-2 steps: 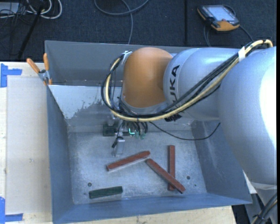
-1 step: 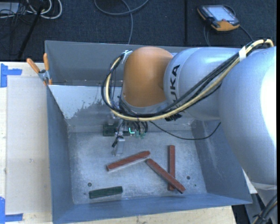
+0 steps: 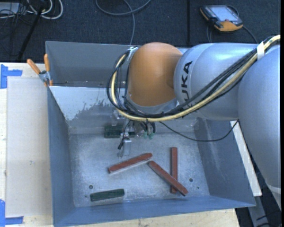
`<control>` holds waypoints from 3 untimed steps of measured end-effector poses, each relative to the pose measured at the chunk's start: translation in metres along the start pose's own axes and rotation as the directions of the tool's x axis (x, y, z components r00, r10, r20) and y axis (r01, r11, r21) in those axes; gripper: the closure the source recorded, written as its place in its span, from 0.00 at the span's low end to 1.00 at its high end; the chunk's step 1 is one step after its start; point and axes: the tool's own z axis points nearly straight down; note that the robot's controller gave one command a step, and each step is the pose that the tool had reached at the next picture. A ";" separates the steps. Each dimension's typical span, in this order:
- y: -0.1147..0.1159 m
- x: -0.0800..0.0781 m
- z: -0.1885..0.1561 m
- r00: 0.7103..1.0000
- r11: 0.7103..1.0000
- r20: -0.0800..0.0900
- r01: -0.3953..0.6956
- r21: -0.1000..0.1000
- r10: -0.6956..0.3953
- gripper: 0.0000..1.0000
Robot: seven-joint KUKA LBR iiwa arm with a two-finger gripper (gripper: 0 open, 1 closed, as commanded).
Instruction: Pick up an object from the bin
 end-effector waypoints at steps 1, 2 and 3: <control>-0.010 0.010 0.026 0.994 0.995 0.014 0.104 -0.001 -0.104 0.00; -0.040 0.026 0.091 0.993 0.993 0.006 0.116 -0.001 -0.116 0.00; -0.030 0.062 0.098 0.944 0.944 0.002 0.329 -0.001 -0.329 1.00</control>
Offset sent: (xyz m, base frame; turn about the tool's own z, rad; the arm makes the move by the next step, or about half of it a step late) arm -0.0261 -0.0483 -0.0976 -0.1111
